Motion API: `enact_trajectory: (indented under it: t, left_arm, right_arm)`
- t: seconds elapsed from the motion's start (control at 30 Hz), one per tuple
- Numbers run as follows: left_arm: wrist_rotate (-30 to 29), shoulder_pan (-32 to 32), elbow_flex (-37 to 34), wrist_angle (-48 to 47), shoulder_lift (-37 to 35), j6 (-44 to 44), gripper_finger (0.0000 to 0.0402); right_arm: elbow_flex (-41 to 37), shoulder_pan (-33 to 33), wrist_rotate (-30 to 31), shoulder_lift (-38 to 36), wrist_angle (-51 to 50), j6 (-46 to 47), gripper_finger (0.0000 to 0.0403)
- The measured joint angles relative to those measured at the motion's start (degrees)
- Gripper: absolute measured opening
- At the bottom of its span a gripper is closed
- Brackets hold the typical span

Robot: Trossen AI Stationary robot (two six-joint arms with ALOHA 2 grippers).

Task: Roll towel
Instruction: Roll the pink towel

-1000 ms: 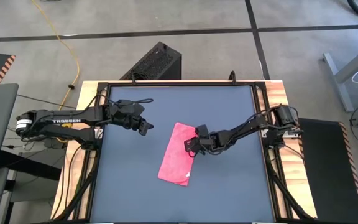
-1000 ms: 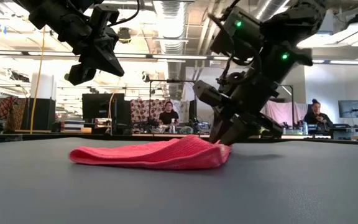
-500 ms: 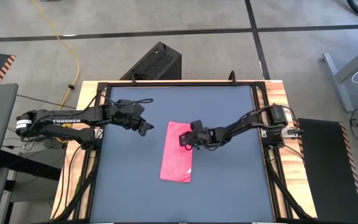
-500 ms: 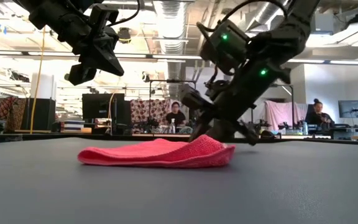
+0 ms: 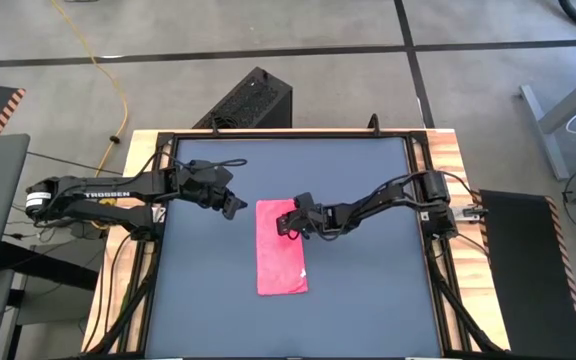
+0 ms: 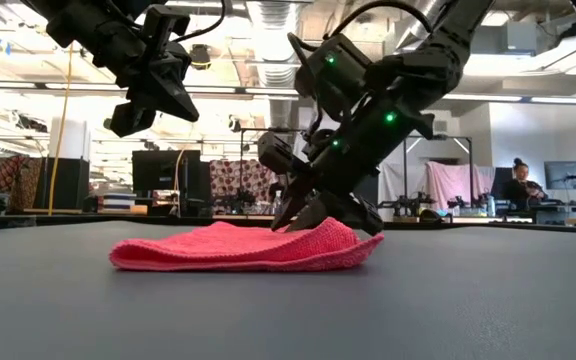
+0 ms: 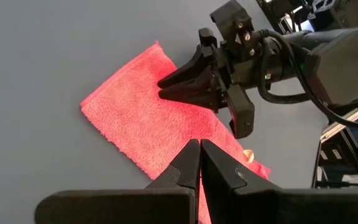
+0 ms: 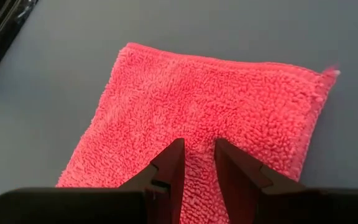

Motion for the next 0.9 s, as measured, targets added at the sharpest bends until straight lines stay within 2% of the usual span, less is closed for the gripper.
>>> enact_trajectory:
  t: [0.17,0.33,0.47,0.67,0.77,0.9]
  left_arm:
    - [0.4,0.0,0.0,-0.5,0.0,-0.1,0.0]
    - [-1.9,-0.6,0.0,-0.5,0.0,1.6,0.0]
    - [-3.0,-2.1,0.0,-0.4,0.0,2.3,0.0]
    - [-7.6,-4.1,0.0,0.8,-0.1,1.9,0.0]
    - [-6.2,-6.4,0.0,2.9,-0.9,5.7,0.0]
    - [-0.7,-12.1,-0.4,3.3,-3.0,10.7,0.0]
  right_arm:
    - [0.0,-0.2,-0.4,0.0,0.0,-0.7,0.0118]
    - [-0.2,-0.5,-1.7,-1.6,-0.4,-2.3,0.0119]
    - [-0.2,-0.5,-0.5,-6.9,-3.3,-5.2,0.0124]
    - [-0.2,0.7,3.0,-15.2,-11.8,-7.6,0.0125]
    - [-0.1,3.5,2.9,-18.8,-13.6,-10.5,0.0125]
    - [-0.1,9.7,2.0,-23.0,-21.7,-13.0,0.0125]
